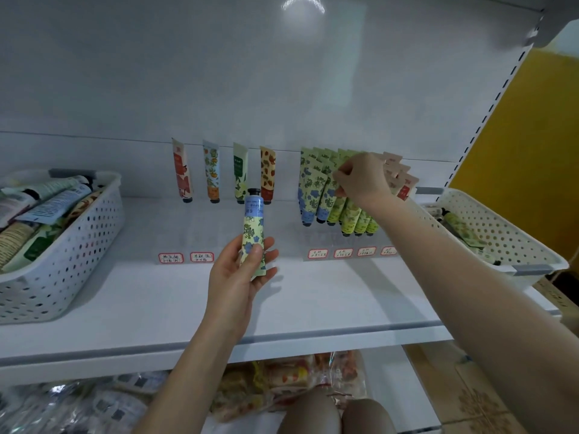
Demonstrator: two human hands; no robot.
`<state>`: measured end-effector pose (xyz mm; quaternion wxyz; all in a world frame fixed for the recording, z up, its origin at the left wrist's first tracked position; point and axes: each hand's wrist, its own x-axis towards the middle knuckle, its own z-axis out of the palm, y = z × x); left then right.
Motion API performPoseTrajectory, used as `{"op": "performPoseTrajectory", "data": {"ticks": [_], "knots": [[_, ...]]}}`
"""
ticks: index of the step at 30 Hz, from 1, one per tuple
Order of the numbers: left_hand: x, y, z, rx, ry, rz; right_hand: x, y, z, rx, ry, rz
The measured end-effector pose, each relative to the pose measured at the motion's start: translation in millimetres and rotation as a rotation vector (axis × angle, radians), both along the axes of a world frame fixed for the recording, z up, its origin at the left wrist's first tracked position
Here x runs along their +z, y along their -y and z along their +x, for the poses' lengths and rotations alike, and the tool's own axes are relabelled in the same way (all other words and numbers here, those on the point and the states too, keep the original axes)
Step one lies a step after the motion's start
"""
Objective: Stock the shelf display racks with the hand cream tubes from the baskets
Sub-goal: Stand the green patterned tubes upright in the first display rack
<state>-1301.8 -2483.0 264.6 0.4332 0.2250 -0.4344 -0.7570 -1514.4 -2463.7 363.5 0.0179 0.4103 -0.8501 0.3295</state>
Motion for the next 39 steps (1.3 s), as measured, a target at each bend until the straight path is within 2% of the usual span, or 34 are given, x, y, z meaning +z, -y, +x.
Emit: {"op": "performPoseTrajectory", "data": {"ticks": [10, 23, 30, 36, 39], "knots": [[-5, 3, -2, -0.003, 0.015, 0.005, -3, 9, 1, 0.014, -0.015, 0.069], [-7, 6, -3, -0.005, 0.019, 0.01, -11, 15, -3, 0.002, -0.136, 0.037], [-3, 3, -4, -0.019, 0.016, 0.004, -10, 15, -3, 0.007, -0.124, 0.055], [2, 2, 0, -0.037, 0.018, 0.003, 1, 5, -1, 0.04, -0.128, 0.015], [6, 1, 2, -0.045, 0.013, 0.0, 11, -4, 3, 0.043, -0.132, -0.103]]}}
